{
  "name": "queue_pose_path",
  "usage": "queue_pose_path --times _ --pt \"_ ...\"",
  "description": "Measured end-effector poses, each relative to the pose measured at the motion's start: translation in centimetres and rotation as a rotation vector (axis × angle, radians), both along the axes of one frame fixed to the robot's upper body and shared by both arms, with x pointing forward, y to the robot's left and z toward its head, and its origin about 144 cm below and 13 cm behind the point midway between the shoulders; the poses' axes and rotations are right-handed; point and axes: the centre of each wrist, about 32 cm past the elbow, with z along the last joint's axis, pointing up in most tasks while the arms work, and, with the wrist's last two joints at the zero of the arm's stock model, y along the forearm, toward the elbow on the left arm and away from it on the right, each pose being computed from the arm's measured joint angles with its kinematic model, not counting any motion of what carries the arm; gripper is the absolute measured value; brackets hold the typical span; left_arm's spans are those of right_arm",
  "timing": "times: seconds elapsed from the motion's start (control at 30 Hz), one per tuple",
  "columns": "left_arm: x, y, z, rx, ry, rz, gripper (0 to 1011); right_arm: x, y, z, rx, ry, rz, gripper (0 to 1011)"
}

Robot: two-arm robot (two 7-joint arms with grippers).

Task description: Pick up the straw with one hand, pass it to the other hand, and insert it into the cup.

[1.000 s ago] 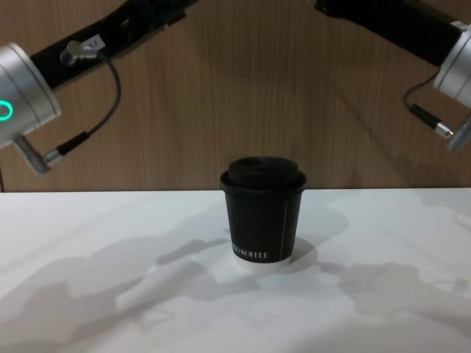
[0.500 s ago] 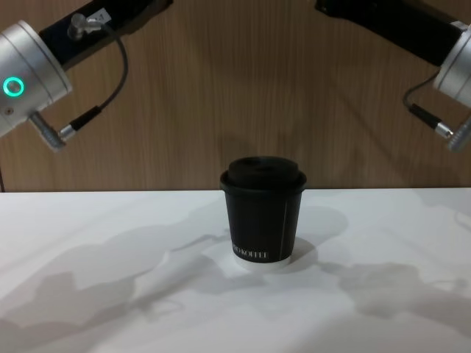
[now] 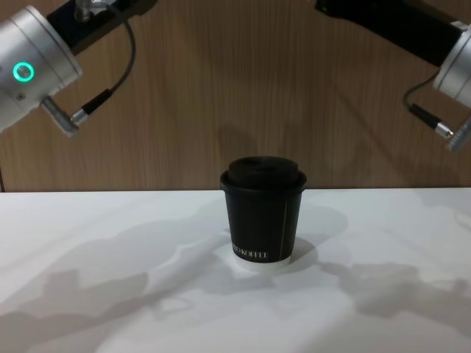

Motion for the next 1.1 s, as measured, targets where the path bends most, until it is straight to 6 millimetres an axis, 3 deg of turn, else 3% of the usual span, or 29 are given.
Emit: queue_pose_path --times 1.1 --pt "1.1 -2.2 0.8 -0.042 -0.020 -0.033 1003 0.0 0.0 0.0 0.000 0.000 0.000 8"
